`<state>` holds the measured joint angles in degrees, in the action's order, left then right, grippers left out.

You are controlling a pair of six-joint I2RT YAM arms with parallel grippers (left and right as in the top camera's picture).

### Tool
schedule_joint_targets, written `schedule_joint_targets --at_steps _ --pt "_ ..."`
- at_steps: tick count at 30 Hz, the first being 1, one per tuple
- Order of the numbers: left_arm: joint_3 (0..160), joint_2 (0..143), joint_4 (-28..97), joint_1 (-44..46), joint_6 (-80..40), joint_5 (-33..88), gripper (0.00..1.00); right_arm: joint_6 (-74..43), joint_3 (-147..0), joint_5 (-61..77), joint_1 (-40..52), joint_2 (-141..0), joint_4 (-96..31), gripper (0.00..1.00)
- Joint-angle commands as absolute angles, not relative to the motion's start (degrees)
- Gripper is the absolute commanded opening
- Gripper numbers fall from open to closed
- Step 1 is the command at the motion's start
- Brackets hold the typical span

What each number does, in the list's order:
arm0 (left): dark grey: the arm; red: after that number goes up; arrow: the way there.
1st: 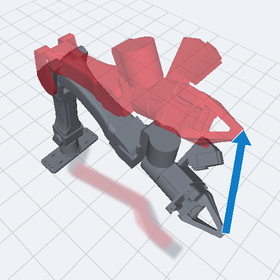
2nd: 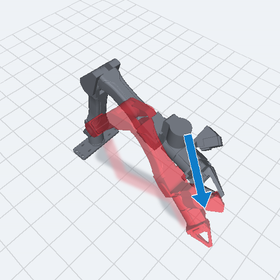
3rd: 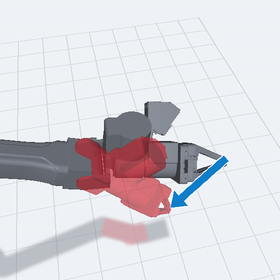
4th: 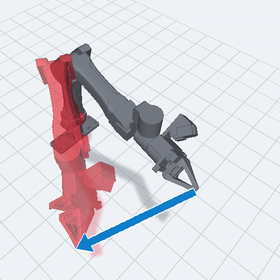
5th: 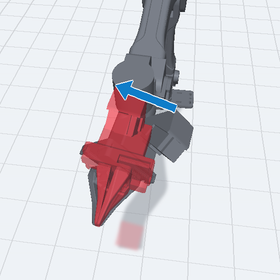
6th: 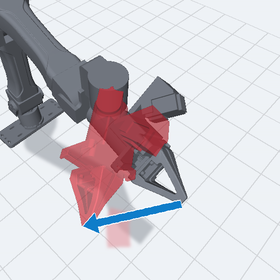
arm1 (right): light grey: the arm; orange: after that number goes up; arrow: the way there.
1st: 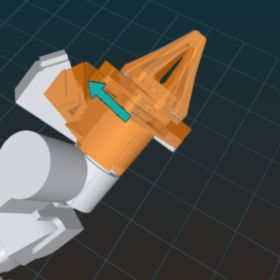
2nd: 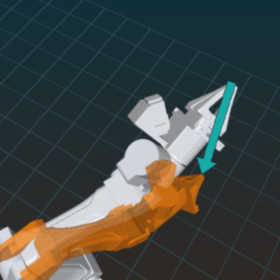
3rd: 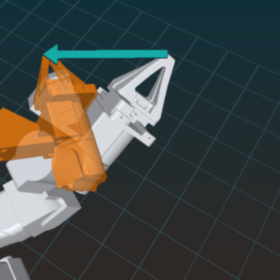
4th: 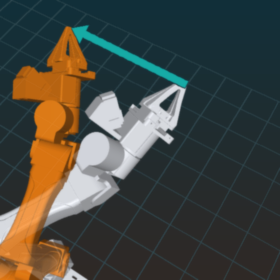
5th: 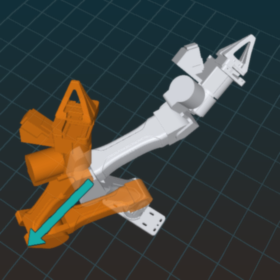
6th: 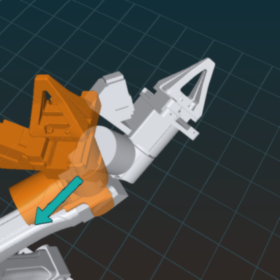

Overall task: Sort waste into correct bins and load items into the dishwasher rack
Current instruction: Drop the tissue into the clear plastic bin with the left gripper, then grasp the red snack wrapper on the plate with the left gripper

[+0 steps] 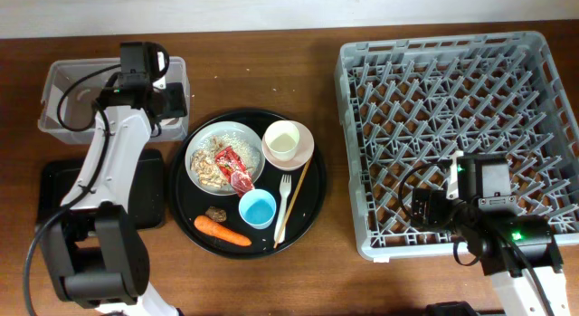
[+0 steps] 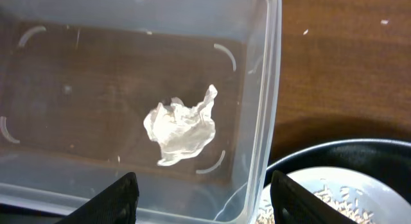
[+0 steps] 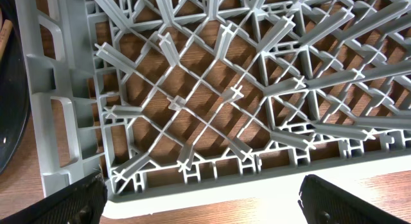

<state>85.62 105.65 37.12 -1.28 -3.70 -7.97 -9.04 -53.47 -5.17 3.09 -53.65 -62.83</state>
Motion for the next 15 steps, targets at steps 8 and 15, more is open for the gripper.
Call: schedule_joint_targets --at_steps 8,15 --pt "78.8 103.7 65.4 9.7 -22.6 11.2 0.64 -9.6 -54.5 -6.3 3.3 -53.6 -62.9 0.99" --pt "68.0 103.8 48.6 9.7 -29.6 17.0 0.49 -9.6 -54.5 -6.3 3.3 -53.6 -63.1 0.99"
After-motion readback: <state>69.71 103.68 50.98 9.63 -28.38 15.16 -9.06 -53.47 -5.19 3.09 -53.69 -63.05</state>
